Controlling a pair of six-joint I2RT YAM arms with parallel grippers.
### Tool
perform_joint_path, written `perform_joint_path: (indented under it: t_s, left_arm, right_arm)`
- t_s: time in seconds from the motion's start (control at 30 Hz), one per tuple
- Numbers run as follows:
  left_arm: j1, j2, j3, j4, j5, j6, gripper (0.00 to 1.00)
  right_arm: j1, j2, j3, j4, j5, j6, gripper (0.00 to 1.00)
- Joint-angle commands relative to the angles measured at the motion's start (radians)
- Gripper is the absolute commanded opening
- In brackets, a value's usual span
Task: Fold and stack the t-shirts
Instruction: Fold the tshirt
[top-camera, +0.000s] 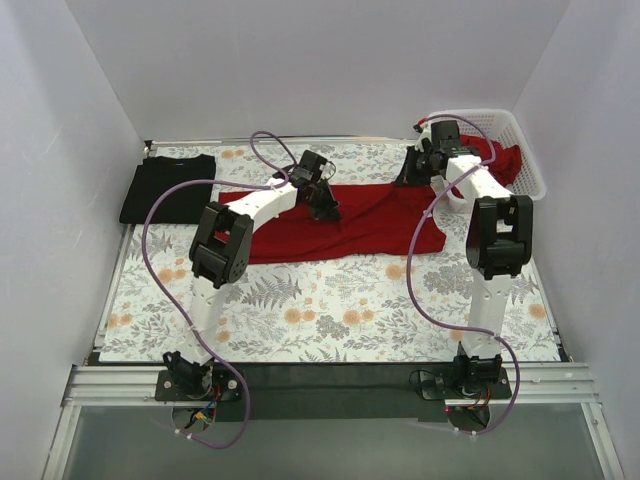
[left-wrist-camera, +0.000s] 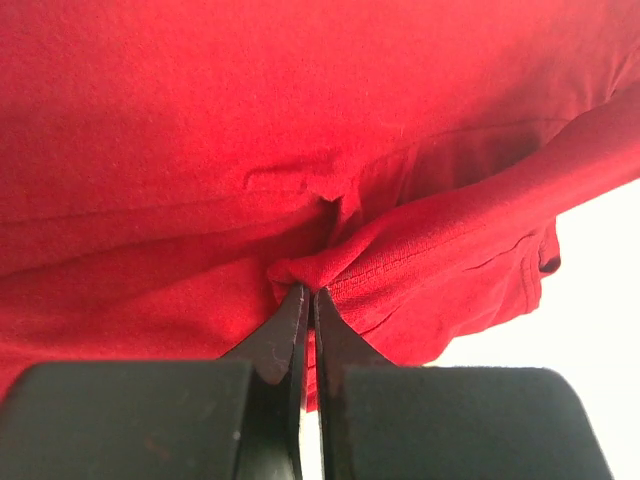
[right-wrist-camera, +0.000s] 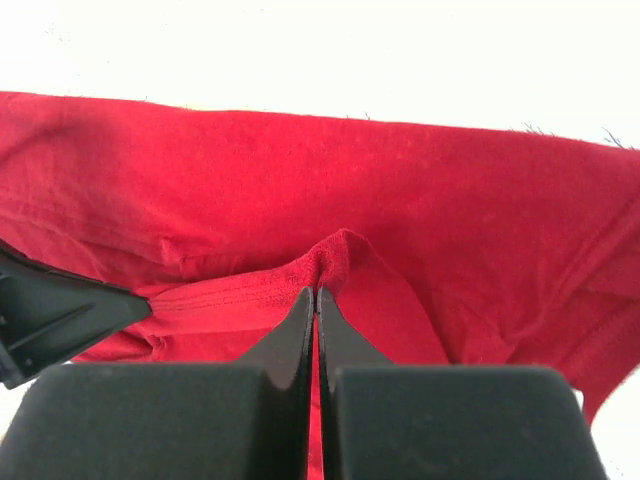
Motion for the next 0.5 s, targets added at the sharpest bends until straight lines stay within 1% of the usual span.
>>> perform_joint_path:
  t_s: [0.0, 0.13, 0.2, 0.47]
  left_arm:
    - [0.021, 0.004, 0.027, -0.015, -0.017, 0.011, 0.0]
    - [0.026, 0.012, 0.036, 0.023, -0.08, 0.046, 0.01]
    - [0.029, 0.024, 0.047, 0.032, -0.095, 0.069, 0.03]
    - [0.032, 0.052, 0.053, 0.038, -0.095, 0.082, 0.08]
  right_arm:
    - [-0.006, 0.039, 0.059, 0.092, -0.04, 0.008, 0.01]
    - [-0.004, 0.048, 0.009, 0.164, -0.056, 0.037, 0.01]
    - [-0.006, 0.048, -0.004, 0.187, -0.047, 0.046, 0.01]
    - [-0.007, 0.048, -0.064, 0.196, -0.013, 0.06, 0.01]
